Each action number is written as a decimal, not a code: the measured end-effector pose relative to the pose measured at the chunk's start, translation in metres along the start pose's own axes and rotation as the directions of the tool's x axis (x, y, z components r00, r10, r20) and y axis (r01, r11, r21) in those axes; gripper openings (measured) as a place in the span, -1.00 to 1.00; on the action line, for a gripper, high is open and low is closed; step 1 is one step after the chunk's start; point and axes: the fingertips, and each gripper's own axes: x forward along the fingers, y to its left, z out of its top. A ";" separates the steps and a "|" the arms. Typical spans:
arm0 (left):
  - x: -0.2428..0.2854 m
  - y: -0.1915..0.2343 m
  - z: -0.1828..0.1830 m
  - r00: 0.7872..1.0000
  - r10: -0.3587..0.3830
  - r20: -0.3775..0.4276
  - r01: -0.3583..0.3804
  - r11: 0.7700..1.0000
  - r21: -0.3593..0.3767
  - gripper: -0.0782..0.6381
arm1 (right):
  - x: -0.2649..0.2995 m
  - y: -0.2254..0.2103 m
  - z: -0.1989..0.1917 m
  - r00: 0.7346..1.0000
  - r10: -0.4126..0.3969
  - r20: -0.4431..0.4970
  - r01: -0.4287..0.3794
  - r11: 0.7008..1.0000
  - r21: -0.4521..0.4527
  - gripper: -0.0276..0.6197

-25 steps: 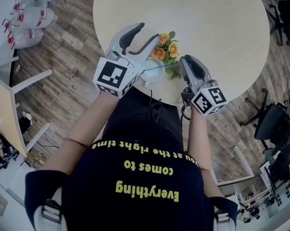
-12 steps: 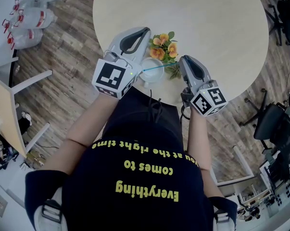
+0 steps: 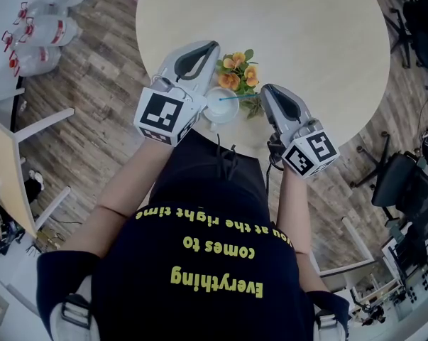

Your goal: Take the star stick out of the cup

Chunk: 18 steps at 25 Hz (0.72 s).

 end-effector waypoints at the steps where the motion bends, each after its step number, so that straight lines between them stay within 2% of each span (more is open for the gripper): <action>1: -0.001 0.000 0.001 1.000 0.001 0.003 -0.001 1.000 0.000 -0.78 | -0.001 0.003 0.004 1.000 0.003 0.001 -0.003 1.000 -0.012 -0.82; 6: -0.005 0.004 0.007 1.000 0.010 0.008 -0.010 1.000 0.016 -0.78 | -0.007 0.014 0.021 1.000 0.009 0.002 -0.009 0.997 -0.074 -0.82; 18: -0.021 0.006 0.034 0.997 0.024 0.067 -0.028 0.998 0.059 -0.78 | -0.027 0.037 0.058 0.999 0.044 0.021 -0.040 0.989 -0.143 -0.82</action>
